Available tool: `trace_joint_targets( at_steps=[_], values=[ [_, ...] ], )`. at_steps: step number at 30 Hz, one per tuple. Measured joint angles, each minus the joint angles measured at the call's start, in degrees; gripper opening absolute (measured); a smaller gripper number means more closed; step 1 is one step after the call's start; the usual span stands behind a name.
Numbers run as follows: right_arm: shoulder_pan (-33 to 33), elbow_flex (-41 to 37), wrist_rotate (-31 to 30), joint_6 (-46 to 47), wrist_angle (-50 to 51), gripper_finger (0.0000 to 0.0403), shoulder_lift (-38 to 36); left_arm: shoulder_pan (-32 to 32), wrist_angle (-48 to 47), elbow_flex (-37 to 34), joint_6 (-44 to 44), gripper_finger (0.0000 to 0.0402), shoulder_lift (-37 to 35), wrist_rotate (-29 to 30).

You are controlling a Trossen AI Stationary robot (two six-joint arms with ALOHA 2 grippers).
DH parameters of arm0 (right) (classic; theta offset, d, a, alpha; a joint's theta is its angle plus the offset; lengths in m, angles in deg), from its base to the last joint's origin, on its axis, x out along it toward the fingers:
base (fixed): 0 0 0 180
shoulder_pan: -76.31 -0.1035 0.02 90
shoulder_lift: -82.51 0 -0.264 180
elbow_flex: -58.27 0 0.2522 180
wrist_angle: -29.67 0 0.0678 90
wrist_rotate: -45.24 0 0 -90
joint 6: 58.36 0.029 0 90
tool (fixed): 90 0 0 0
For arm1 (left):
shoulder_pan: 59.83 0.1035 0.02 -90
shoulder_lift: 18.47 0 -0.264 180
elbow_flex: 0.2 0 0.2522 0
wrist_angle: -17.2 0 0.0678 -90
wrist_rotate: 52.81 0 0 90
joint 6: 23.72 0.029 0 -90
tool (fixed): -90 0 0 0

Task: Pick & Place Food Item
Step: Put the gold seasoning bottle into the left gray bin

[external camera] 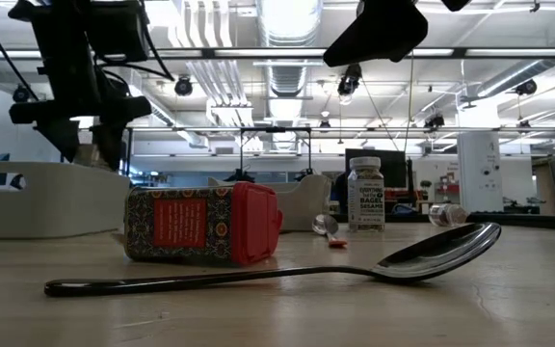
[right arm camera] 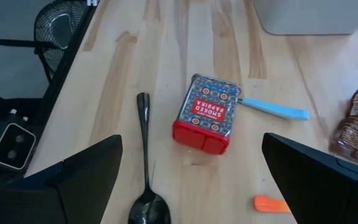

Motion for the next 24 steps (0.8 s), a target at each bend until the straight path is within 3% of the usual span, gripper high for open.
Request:
trace_joint_targets(
  at_steps=[24],
  values=[
    [-0.2, 0.0, 0.1, 0.2, 0.2, 0.0383, 0.0, 0.1, 5.2, -3.7, -1.8, 0.0264, -0.2, 2.2]
  ],
)
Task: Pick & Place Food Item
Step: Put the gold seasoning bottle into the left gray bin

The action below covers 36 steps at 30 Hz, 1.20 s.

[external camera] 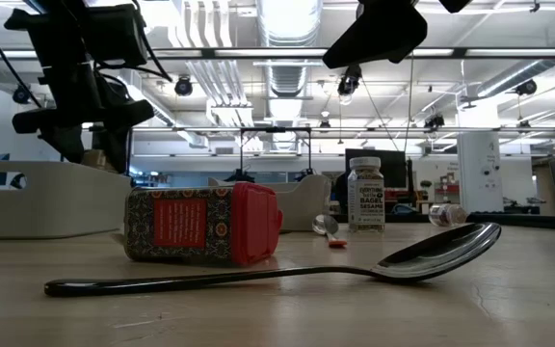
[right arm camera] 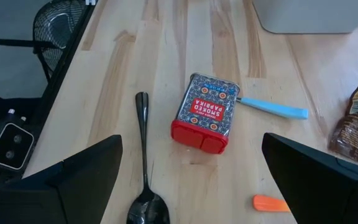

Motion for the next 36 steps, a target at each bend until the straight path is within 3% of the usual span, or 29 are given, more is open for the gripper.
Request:
trace_joint_targets(
  at_steps=[7, 13, 17, 28, 36],
  values=[
    [0.0, 0.0, 0.1, 0.0, 0.1, 0.0383, 0.0, -0.1, 0.4, -0.9, -1.1, 0.0266, -0.1, 0.4],
    [0.0, 0.0, 0.1, 0.0, 0.2, 0.0383, 0.0, -0.2, 0.2, -1.9, -1.1, 0.0359, 0.4, -5.2],
    [0.0, 0.0, 0.1, 0.0, 0.2, 0.0383, 0.0, -0.1, 0.5, -2.3, -1.1, 0.0391, 0.5, -5.1],
    [0.0, 0.0, 0.5, 0.0, 0.7, 0.0383, 0.0, -0.1, 1.2, -1.9, -1.0, 0.0391, 0.2, -3.8],
    [0.0, 0.0, 0.4, 0.0, 0.7, 0.0383, 0.0, -0.1, -4.3, 4.1, -0.8, 0.0391, 0.2, -2.0]
  ],
)
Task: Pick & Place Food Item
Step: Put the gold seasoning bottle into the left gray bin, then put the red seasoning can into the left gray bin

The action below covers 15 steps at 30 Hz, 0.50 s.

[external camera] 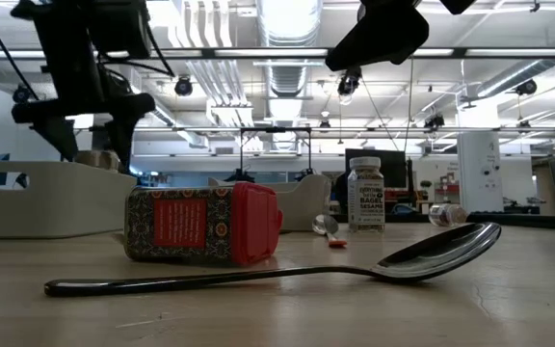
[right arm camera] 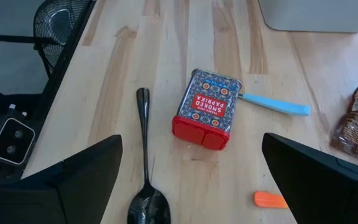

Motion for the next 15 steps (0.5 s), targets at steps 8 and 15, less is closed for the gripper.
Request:
trace_joint_targets(
  at_steps=[8, 15],
  values=[
    [0.0, 0.0, -0.6, 0.2, 0.4, 0.0383, 0.0, -1.4, -5.6, 6.2, 4.7, 0.0367, 0.0, 1.0],
    [0.0, 0.0, -4.9, 0.0, 0.7, 0.0383, 0.0, -8.2, -5.0, 10.5, 7.8, 0.0304, 0.0, 2.2]
  ],
)
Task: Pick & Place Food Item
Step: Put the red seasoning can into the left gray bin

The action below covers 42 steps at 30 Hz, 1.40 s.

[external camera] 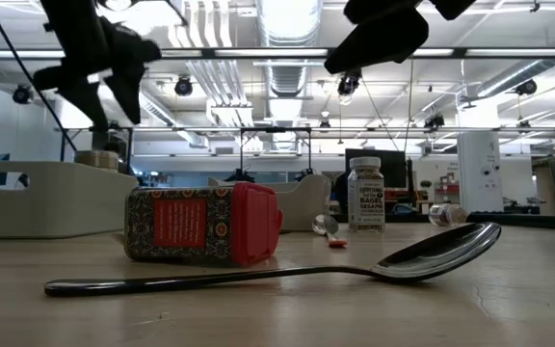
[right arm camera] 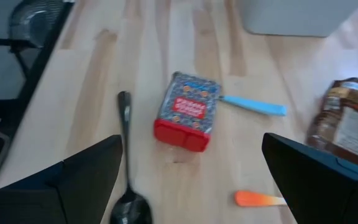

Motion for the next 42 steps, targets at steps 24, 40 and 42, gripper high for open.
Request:
trace_joint_targets(
  at_steps=[24, 40, 42],
  values=[
    [0.0, -1.4, -2.3, 3.3, -1.7, 0.0383, 2.2, -19.9, 30.5, 1.2, -8.0, 0.027, 12.9, -9.3],
    [1.8, -0.5, -3.8, 5.8, -10.4, 0.0383, 10.6, -20.3, 34.1, 1.1, -8.1, 0.027, 20.0, -11.8],
    [2.0, 0.4, -3.1, 5.9, -11.6, 0.0383, 12.3, -20.3, 34.2, 1.1, -8.1, 0.027, 19.9, -11.8]
  ],
)
